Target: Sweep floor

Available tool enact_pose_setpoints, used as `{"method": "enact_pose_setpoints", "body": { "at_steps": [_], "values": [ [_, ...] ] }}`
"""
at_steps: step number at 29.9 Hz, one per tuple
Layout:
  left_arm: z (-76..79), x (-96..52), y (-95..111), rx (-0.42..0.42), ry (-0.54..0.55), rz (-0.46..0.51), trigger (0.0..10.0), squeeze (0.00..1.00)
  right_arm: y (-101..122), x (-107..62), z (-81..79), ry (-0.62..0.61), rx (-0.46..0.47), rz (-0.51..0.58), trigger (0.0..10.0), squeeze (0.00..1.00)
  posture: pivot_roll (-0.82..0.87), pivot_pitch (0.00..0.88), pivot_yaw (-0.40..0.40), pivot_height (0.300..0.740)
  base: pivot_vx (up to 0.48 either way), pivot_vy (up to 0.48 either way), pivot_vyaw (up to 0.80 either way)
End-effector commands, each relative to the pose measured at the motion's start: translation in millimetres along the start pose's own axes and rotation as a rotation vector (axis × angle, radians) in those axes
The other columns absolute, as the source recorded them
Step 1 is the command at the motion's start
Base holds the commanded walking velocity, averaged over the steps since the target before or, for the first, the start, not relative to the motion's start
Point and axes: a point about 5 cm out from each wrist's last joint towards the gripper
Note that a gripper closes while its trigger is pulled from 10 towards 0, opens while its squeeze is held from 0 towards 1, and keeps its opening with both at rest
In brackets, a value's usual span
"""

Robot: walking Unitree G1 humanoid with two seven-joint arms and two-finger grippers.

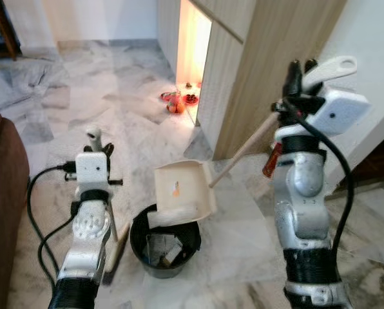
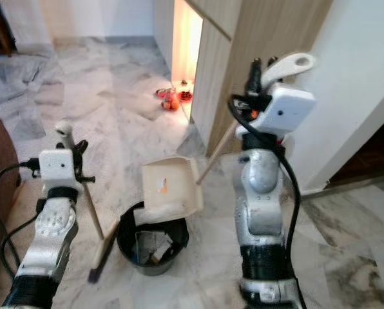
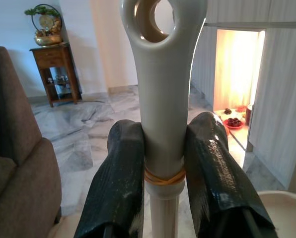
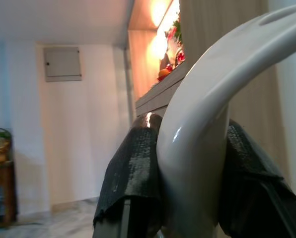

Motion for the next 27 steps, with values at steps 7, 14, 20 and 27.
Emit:
{"method": "enact_pose_setpoints", "body": {
  "at_steps": [7, 14, 20, 27],
  "values": [
    [1.9, 2.0, 10, -0.002, -0.006, 0.055, 10.0, 0.0, 17, -0.3, -19.2, 0.069, 0.047, 0.095, 10.0, 0.0, 0.06, 0.005, -0.082, 0.74, 0.0, 0.0, 0.0],
    [1.9, 1.7, 10, -0.003, -0.005, 0.055, 10.0, 0.0, 18, -3.4, -28.6, 0.127, -0.003, 0.12, 10.0, 0.0, 0.05, 0.008, -0.082, 0.74, 0.0, 0.0, 0.0],
    [2.1, 1.4, 10, -0.006, -0.005, 0.055, 10.0, 0.0, 20, -9.9, -43.6, 0.225, -0.047, 0.146, 10.0, 0.0, 0.05, 0.01, -0.082, 0.74, 0.0, 0.0, 0.0],
    [1.5, 1.9, 10, -0.008, -0.001, 0.055, 10.0, 0.0, 21, -25.6, -74.8, 0.425, -0.068, 0.165, 10.0, 0.0, 0.05, 0.013, -0.082, 0.74, 0.0, 0.0, 0.0]
  ]
}}
Point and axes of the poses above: a point about 5 cm out from each wrist's last joint towards the gripper, its own x axis pointing out of the wrist towards the gripper, its own y axis along the axis of the wrist's last joint, z = x × y, and after that the axes turned 11 degrees about x, right-handed
